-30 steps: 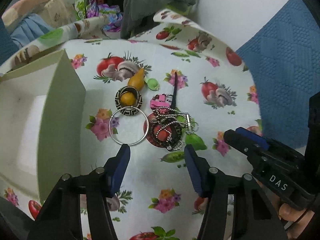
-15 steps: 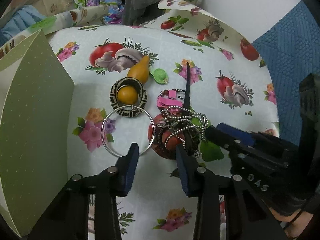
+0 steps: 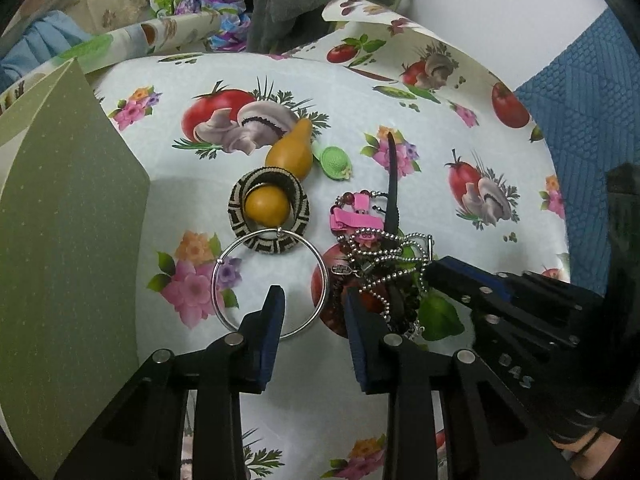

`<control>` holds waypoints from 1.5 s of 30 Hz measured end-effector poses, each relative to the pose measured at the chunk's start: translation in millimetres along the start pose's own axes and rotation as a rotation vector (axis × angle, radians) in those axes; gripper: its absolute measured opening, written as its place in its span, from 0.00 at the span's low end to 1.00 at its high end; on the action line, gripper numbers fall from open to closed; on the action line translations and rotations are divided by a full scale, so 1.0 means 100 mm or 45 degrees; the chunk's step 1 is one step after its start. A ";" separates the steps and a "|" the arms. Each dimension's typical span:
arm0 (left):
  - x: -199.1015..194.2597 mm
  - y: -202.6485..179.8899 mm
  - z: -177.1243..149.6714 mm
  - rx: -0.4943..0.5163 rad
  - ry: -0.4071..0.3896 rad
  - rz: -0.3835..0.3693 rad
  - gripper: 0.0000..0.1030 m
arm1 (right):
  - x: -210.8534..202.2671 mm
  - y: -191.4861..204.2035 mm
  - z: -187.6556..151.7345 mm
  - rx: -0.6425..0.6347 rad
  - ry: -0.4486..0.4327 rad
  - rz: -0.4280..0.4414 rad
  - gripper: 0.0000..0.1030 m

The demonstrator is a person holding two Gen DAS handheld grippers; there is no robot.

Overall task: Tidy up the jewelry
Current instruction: 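Lower the left tool onto the silver hoop bracelet and close on it, then grasp a silver hook earring with the right tool while the left holds the hoop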

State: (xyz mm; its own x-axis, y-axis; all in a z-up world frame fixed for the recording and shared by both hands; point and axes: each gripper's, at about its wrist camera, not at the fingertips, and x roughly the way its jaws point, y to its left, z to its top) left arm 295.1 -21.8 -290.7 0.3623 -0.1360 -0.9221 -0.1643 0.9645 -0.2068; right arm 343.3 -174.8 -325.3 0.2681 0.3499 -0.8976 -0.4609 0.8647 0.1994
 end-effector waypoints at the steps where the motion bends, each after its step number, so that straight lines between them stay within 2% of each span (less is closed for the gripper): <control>1: 0.01 0.01 0.01 -0.001 -0.002 -0.002 0.29 | -0.04 -0.01 0.00 0.007 -0.013 0.005 0.03; 8: 0.09 0.04 0.05 -0.020 -0.008 -0.023 0.29 | -0.23 -0.01 0.02 0.041 -0.049 0.014 0.03; 16: 0.18 -0.08 0.05 0.093 -0.018 0.006 0.28 | -0.26 -0.11 -0.10 0.112 -0.020 0.026 0.03; 17: 0.19 -0.10 0.04 0.104 -0.022 0.015 0.26 | -0.26 -0.11 -0.11 0.119 -0.020 0.029 0.02; 18: 0.20 -0.12 0.04 0.117 -0.022 0.016 0.16 | -0.27 -0.12 -0.11 0.127 -0.020 0.032 0.02; 19: 0.21 -0.13 0.04 0.125 -0.020 0.007 0.12 | -0.27 -0.14 -0.12 0.136 -0.022 0.036 0.02; 22: 0.20 -0.17 0.03 0.140 -0.023 0.015 0.06 | -0.24 -0.17 -0.11 0.156 -0.032 0.066 0.03; 29: 0.03 -0.11 0.02 0.104 -0.052 -0.020 0.05 | -0.10 -0.20 -0.01 0.171 -0.029 0.125 0.09; 33: -0.09 -0.06 0.04 0.066 -0.062 -0.056 0.05 | -0.03 -0.15 0.03 0.133 -0.026 0.128 0.19; 34: -0.13 -0.05 0.06 0.052 -0.066 -0.068 0.05 | -0.01 -0.15 0.05 0.128 -0.025 0.127 0.20; 38: -0.23 -0.04 0.07 0.032 -0.074 -0.092 0.05 | 0.05 -0.10 0.06 0.095 -0.025 0.116 0.19; 43: -0.27 -0.02 0.04 0.017 -0.067 -0.119 0.02 | 0.08 -0.03 0.08 0.036 -0.022 0.043 0.08; 45: -0.28 -0.01 0.02 0.015 -0.064 -0.124 0.02 | 0.09 0.00 0.08 0.009 -0.008 0.021 0.06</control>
State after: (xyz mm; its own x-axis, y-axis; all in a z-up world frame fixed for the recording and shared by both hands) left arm 287.1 -18.5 -263.7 0.4217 -0.2177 -0.8802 -0.1151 0.9500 -0.2901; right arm 352.7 -169.0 -330.4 0.2660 0.3667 -0.8915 -0.4592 0.8613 0.2173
